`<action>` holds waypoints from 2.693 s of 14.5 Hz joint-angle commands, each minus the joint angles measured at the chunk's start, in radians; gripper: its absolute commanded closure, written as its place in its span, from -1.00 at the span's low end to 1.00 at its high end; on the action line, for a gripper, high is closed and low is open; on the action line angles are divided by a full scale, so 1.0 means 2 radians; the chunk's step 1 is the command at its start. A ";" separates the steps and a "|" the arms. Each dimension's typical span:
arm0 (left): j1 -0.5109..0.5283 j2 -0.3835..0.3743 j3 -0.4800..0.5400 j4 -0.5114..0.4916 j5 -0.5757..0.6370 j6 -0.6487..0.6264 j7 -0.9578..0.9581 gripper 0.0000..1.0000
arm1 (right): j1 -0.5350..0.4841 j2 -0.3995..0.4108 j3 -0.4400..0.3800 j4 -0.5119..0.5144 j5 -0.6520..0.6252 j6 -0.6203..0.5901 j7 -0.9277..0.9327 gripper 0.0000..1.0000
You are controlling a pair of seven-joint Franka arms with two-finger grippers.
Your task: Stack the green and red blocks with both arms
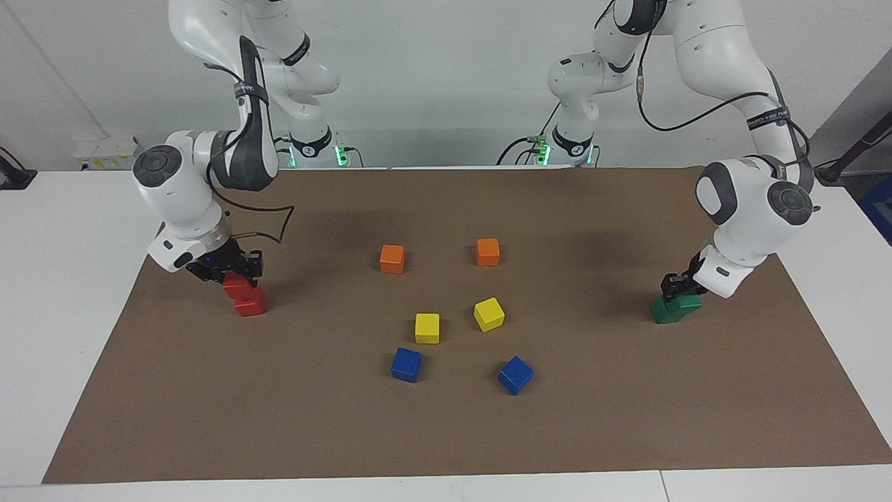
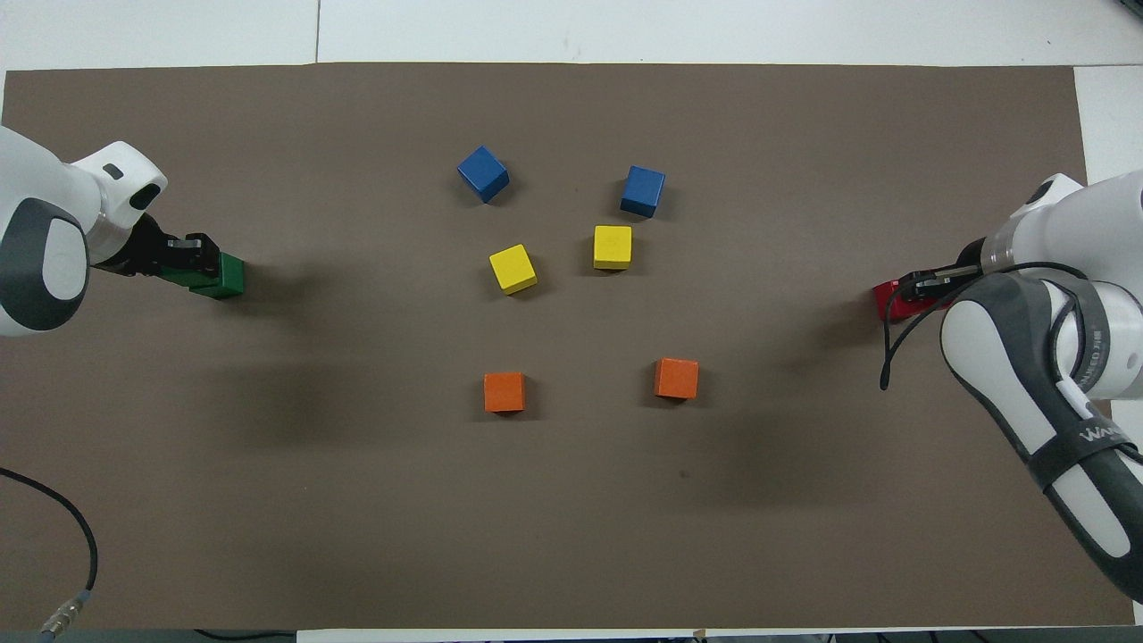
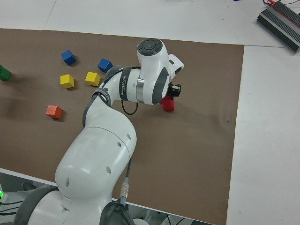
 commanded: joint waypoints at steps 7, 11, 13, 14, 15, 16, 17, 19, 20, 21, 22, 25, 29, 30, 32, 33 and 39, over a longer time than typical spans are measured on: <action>0.001 -0.013 0.002 -0.054 -0.008 0.059 0.011 -1.00 | -0.014 -0.003 0.005 -0.024 -0.003 0.034 -0.024 1.00; 0.003 -0.013 0.002 -0.055 -0.008 0.055 0.011 -1.00 | -0.014 0.000 0.005 -0.025 -0.003 0.037 -0.024 1.00; 0.003 -0.013 0.003 -0.055 -0.008 0.052 0.011 -1.00 | -0.014 0.000 0.005 -0.025 -0.003 0.037 -0.023 1.00; 0.002 -0.014 0.003 -0.055 -0.008 0.050 0.010 -1.00 | -0.014 0.000 0.005 -0.025 -0.003 0.037 -0.024 1.00; 0.002 -0.015 0.003 -0.053 -0.008 0.045 0.010 -1.00 | -0.014 0.000 0.005 -0.025 -0.003 0.037 -0.024 1.00; 0.001 -0.018 0.003 -0.048 -0.008 0.035 0.010 -1.00 | -0.013 0.000 0.005 -0.025 -0.003 0.037 -0.023 1.00; -0.002 -0.021 0.003 -0.042 -0.008 0.025 0.010 -1.00 | -0.013 0.000 0.005 -0.025 -0.003 0.037 -0.022 1.00; -0.004 -0.033 0.002 -0.026 -0.008 -0.002 0.009 -1.00 | -0.013 0.002 0.005 -0.025 -0.002 0.037 -0.022 1.00; -0.003 -0.043 0.002 -0.022 -0.008 -0.014 0.009 -1.00 | -0.013 0.002 0.005 -0.025 -0.003 0.037 -0.023 1.00; -0.003 -0.054 0.002 -0.021 -0.008 -0.026 0.009 -1.00 | -0.013 0.002 0.005 -0.025 -0.002 0.037 -0.023 1.00; -0.001 -0.065 0.003 -0.021 -0.008 -0.039 0.009 -1.00 | -0.013 0.002 0.005 -0.025 -0.002 0.037 -0.023 1.00; -0.001 -0.105 0.003 -0.020 -0.008 -0.090 0.010 -1.00 | -0.013 0.003 0.005 -0.025 -0.003 0.037 -0.022 1.00; -0.004 -0.144 0.000 -0.021 -0.008 -0.135 0.007 -1.00 | -0.013 0.004 0.005 -0.025 -0.003 0.037 -0.022 1.00; -0.004 -0.153 0.000 -0.020 -0.008 -0.145 0.007 -1.00 | -0.013 0.007 0.005 -0.025 -0.002 0.038 -0.022 1.00; -0.007 -0.165 -0.002 -0.018 -0.008 -0.156 0.006 -1.00 | -0.013 0.009 0.005 -0.025 -0.003 0.037 -0.021 1.00; -0.026 -0.165 0.004 -0.012 -0.008 -0.160 0.005 -1.00 | -0.013 0.008 0.005 -0.025 -0.002 0.037 -0.021 1.00; -0.063 -0.145 0.026 0.063 -0.020 -0.235 -0.003 -1.00 | -0.013 0.009 0.005 -0.025 -0.003 0.037 -0.022 1.00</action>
